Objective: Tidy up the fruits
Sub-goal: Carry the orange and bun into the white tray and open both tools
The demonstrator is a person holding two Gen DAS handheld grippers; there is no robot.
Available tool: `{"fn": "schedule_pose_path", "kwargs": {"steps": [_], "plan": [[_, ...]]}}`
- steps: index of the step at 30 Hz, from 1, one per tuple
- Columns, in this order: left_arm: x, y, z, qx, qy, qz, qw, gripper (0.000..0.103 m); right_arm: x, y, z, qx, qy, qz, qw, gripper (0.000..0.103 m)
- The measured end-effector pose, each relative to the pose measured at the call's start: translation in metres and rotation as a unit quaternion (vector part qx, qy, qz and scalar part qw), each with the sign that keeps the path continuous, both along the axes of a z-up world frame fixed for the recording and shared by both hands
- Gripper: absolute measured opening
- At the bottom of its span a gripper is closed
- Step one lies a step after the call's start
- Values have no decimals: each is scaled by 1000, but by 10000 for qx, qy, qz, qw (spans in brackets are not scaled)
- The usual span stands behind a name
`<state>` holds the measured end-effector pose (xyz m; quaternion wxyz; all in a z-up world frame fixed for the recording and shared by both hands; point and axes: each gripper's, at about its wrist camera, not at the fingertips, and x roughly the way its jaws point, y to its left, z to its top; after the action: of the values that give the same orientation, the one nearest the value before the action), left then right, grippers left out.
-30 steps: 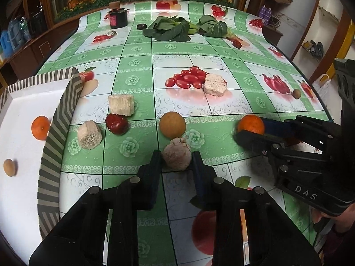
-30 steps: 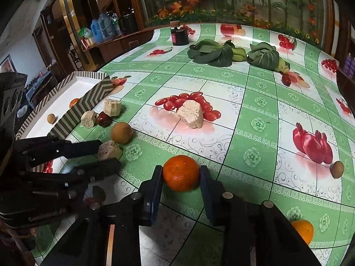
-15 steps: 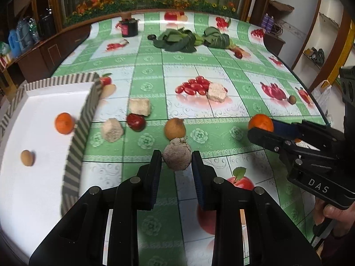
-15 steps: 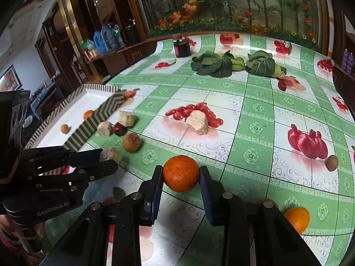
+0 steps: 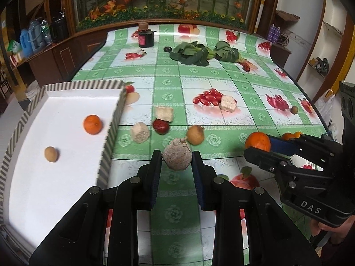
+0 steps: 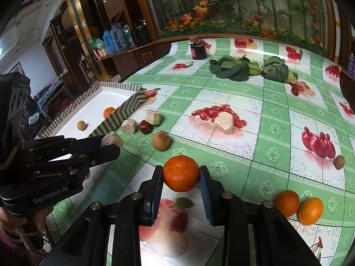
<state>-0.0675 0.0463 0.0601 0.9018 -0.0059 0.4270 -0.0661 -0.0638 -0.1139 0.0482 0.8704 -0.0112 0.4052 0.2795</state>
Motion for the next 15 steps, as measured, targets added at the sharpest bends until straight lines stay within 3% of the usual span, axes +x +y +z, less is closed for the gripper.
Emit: {"fn": "schedule_pose_path", "kwargs": {"steps": [15], "plan": [[-13, 56, 17, 102, -205, 542, 9983, 27, -11, 53, 24, -24, -260, 481, 9985, 32]]}}
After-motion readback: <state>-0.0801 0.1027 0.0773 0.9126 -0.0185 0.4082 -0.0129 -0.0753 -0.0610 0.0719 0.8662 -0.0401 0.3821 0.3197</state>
